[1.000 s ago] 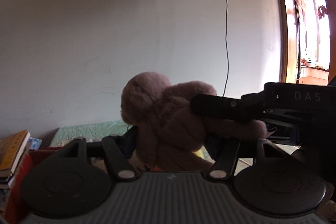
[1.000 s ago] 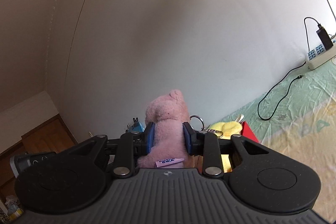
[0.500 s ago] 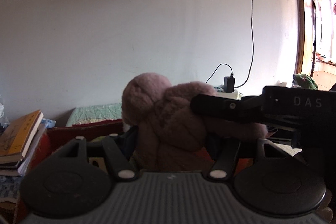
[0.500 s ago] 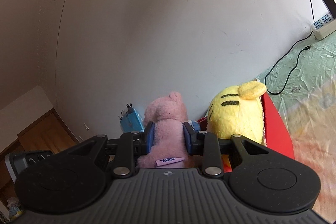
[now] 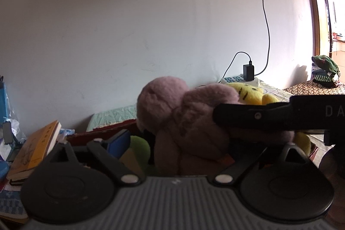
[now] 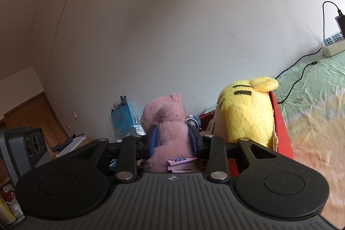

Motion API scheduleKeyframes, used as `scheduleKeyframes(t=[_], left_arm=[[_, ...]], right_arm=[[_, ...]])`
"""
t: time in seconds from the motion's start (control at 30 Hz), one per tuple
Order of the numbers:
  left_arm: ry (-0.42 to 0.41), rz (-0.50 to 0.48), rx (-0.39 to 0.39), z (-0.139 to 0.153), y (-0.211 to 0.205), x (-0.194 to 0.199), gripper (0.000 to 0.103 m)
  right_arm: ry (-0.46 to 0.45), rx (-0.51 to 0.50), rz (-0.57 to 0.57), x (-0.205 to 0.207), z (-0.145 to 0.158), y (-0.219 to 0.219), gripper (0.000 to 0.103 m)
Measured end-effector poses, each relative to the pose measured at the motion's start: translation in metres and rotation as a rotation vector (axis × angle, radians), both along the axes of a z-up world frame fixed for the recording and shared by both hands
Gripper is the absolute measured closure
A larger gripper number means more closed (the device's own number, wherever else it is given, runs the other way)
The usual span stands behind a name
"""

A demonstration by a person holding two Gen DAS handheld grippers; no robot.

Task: Organize objects
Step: 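Lower the pink teddy bear into the box beside the yellow plush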

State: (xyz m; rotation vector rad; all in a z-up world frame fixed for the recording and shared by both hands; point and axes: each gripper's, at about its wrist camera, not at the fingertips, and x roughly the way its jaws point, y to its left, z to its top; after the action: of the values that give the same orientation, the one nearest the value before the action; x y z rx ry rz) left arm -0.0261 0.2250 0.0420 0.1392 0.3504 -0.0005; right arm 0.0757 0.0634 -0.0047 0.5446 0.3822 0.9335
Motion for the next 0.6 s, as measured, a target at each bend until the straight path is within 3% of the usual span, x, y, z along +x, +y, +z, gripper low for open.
scheduleKeyframes(t=[0.27, 0.43, 0.53, 0.6], left_arm=[[-0.006, -0.013, 0.008, 0.001, 0.003, -0.002, 0.008], [-0.026, -0.037, -0.005, 0.002, 0.008, -0.010, 0.007], [-0.093, -0.003, -0.029, 0.009, 0.017, -0.020, 0.002], [-0.118, 0.012, -0.075, 0.012, 0.028, -0.025, 0.001]], right_arm=[[0.031, 0.047, 0.002, -0.004, 0.002, -0.011, 0.069], [0.019, 0.006, -0.010, -0.007, 0.004, -0.007, 0.076], [0.004, -0.046, -0.031, 0.000, 0.001, -0.001, 0.086], [-0.008, -0.062, -0.026, 0.002, 0.000, 0.003, 0.087]])
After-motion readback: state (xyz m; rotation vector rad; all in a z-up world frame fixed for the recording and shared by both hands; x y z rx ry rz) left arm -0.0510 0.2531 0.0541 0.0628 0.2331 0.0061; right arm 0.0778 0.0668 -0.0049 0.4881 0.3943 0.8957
